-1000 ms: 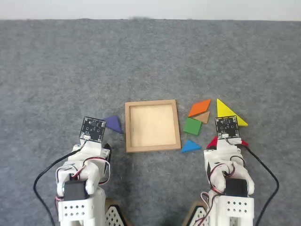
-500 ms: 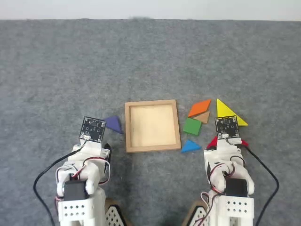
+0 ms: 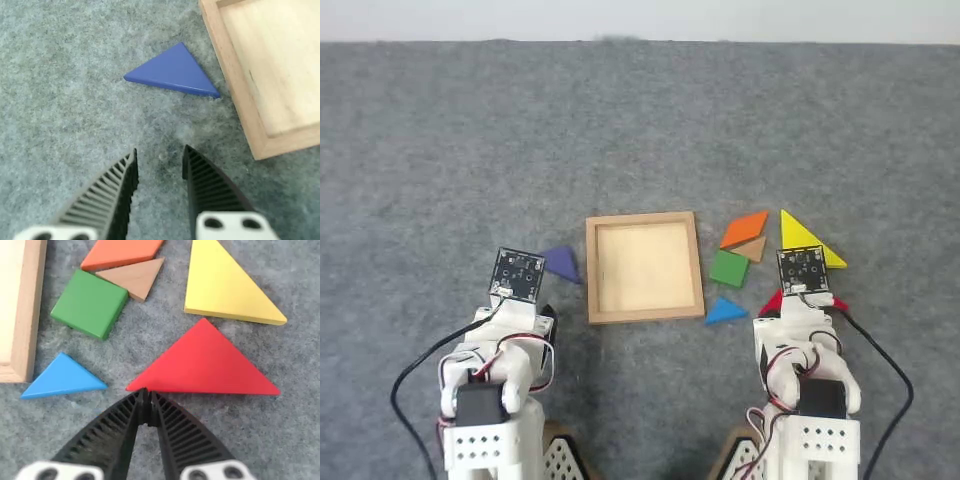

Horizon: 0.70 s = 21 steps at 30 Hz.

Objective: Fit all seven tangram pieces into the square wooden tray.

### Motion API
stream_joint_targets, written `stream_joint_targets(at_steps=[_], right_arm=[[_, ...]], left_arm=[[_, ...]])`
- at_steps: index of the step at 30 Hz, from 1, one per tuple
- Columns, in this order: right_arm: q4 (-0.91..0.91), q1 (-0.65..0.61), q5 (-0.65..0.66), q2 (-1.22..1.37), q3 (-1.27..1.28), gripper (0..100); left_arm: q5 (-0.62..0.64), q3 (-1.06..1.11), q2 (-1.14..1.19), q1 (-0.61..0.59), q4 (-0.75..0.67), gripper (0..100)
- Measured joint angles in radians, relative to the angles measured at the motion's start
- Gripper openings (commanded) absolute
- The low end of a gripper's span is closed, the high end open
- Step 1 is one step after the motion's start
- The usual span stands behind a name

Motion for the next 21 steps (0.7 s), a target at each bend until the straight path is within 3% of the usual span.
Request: stream_joint_targets(at_steps=[21], right_arm=[[0.0,-0.038,0.0,0.0,0.0,0.9]], left_arm=[[0.0,0.0,0.0,0.0,0.0,14]])
